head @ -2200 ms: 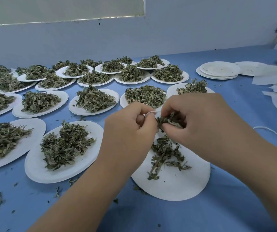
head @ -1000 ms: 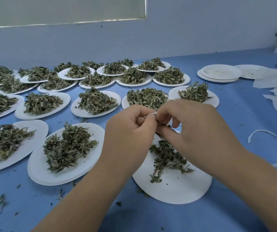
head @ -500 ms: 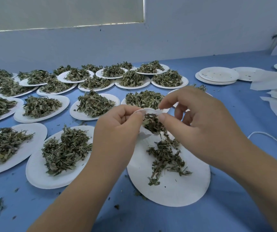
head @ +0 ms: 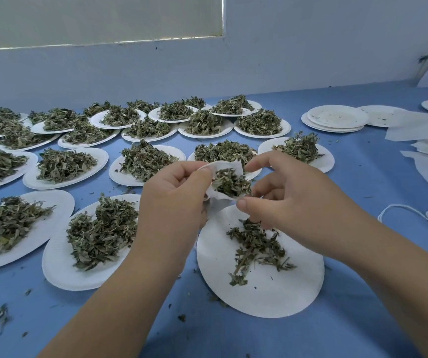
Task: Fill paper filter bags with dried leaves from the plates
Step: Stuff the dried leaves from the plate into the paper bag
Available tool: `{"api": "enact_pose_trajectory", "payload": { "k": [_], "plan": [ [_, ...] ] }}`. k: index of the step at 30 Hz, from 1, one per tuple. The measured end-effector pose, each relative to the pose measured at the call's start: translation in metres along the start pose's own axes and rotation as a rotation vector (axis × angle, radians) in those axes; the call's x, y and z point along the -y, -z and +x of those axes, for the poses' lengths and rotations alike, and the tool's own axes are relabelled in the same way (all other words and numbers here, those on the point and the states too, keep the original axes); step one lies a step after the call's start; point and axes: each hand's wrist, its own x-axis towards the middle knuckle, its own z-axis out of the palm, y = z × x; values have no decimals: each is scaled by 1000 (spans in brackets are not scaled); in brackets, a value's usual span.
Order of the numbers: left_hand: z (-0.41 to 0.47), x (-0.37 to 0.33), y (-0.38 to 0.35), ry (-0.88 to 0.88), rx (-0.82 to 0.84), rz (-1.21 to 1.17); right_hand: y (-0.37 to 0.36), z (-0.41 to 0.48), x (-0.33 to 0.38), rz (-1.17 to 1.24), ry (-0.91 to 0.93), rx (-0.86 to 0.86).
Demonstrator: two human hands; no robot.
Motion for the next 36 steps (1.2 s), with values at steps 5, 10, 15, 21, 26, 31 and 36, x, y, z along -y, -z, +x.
{"api": "enact_pose_trajectory", "payload": {
  "k": [5,10,15,21,26,31,36],
  "plan": [
    [-1,0,1,3,9,-2,2,-1,2,57,100,-50],
    [-4,0,-1,-30,19,51,5,-6,5,-118,302,-130],
    [-10,1,-3,-182,17,261,5,-8,6,-329,482,-174],
    [-18,2,-11,-240,70,341,-3,-8,3,-490,495,-193],
    [-16,2,-11,-233,73,324,-3,-5,1,-496,504,-157],
    [-12,-2,-4,-231,34,276,10,-7,3,-447,680,-105],
    [-11,-1,-4,-228,72,256,6,-4,-3,-578,659,13]
  ]
}}
